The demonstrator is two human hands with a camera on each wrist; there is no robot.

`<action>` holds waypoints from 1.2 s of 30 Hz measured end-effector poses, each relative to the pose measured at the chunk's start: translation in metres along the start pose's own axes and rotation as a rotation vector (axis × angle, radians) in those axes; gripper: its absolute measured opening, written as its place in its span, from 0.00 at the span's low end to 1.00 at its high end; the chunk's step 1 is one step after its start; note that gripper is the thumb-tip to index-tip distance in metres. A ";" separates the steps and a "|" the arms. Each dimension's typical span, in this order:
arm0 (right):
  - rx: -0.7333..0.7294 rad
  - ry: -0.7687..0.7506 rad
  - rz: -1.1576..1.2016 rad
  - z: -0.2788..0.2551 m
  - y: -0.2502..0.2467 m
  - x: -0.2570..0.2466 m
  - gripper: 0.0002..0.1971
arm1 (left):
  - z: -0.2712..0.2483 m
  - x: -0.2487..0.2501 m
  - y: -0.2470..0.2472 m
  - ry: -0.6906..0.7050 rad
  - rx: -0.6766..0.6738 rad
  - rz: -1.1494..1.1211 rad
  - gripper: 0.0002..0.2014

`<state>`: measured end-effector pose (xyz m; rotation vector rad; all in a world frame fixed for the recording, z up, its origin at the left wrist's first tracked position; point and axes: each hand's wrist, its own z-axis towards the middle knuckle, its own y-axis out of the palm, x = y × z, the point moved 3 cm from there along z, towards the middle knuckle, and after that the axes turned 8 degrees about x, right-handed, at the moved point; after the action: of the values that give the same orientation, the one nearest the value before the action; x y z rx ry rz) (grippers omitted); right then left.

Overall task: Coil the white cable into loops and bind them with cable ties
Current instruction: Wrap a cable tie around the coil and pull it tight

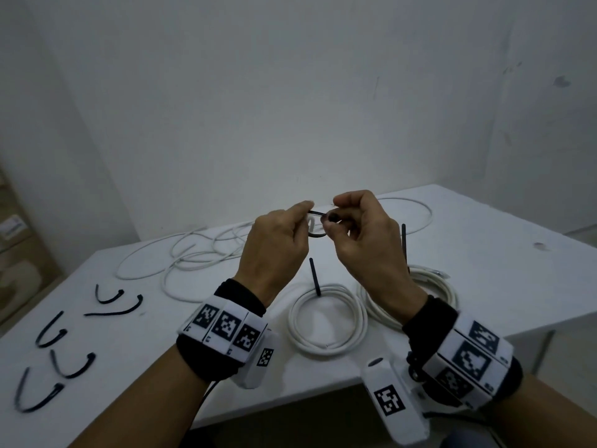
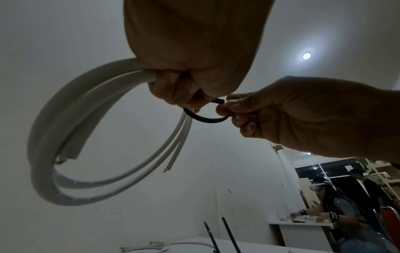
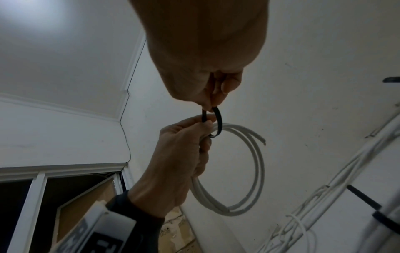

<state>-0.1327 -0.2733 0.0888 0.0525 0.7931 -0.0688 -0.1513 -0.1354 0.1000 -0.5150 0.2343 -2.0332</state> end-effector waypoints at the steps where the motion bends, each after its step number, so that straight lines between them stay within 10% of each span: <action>1: -0.004 0.000 -0.002 0.000 0.000 0.000 0.12 | 0.000 0.000 0.000 0.020 0.009 0.015 0.18; 19: -0.115 0.099 -0.091 0.006 -0.002 -0.002 0.13 | -0.011 0.003 0.000 0.100 -0.032 0.148 0.18; 31: 0.005 0.271 0.265 -0.006 0.002 0.018 0.07 | -0.013 -0.001 0.003 0.004 -0.019 0.031 0.23; 36: 0.013 0.242 0.208 -0.011 0.004 0.019 0.18 | -0.010 -0.006 0.006 0.001 -0.018 0.043 0.25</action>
<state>-0.1266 -0.2694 0.0674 0.1574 1.0247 0.1315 -0.1485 -0.1334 0.0868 -0.5164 0.2619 -1.9914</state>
